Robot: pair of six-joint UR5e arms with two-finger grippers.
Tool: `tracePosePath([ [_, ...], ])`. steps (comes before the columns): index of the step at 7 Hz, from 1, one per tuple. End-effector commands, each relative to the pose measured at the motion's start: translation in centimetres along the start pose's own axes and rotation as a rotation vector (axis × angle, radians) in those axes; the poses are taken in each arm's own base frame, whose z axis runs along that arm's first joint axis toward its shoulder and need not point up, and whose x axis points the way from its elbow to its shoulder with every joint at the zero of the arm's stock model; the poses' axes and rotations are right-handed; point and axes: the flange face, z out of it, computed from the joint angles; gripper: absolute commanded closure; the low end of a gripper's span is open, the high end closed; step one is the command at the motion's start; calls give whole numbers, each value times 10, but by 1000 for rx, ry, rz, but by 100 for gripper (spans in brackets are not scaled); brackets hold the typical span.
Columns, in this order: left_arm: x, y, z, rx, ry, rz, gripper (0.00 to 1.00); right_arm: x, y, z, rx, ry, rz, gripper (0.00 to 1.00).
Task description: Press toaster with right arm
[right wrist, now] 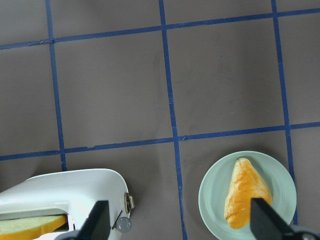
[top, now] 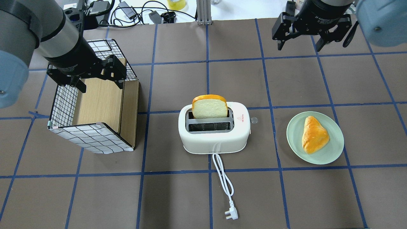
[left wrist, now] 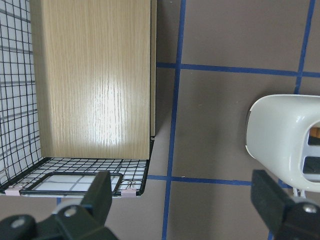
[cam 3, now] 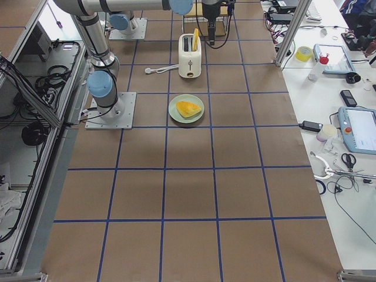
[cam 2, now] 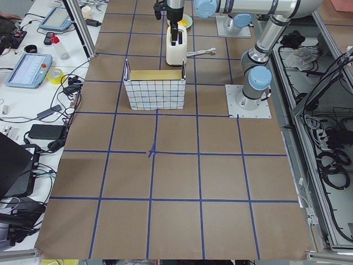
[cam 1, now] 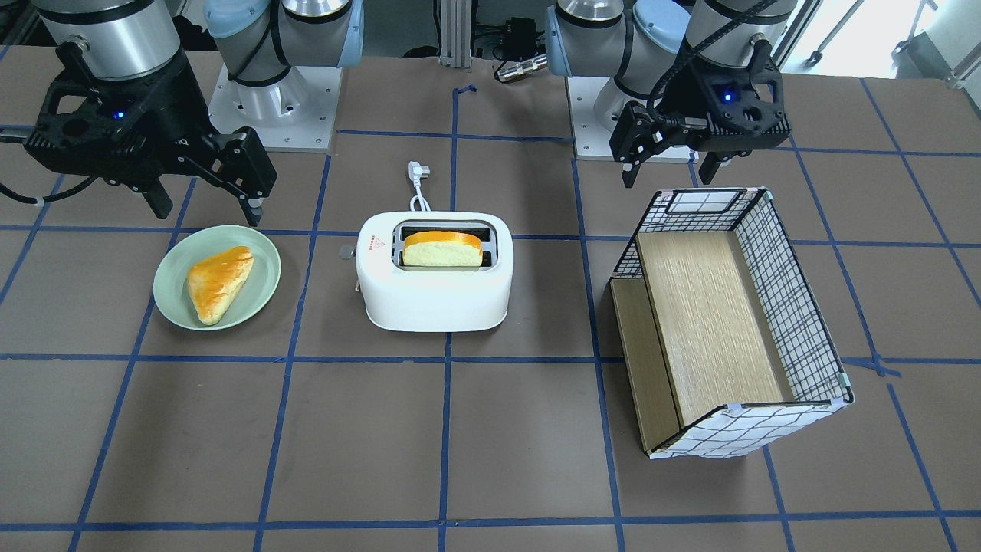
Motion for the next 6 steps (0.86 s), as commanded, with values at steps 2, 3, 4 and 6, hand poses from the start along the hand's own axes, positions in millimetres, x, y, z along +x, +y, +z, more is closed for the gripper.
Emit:
tracePosePath([
  [2, 0, 0, 0, 0, 0, 0, 0, 0, 0, 0, -1, 0, 0, 0],
  [3, 0, 0, 0, 0, 0, 0, 0, 0, 0, 1, -5, 5, -9, 0],
  [4, 0, 0, 0, 0, 1, 0, 0, 1, 0, 2, -8, 10, -11, 1],
  [6, 0, 0, 0, 0, 0, 0, 0, -3, 7, 14, -133, -140, 25, 89],
])
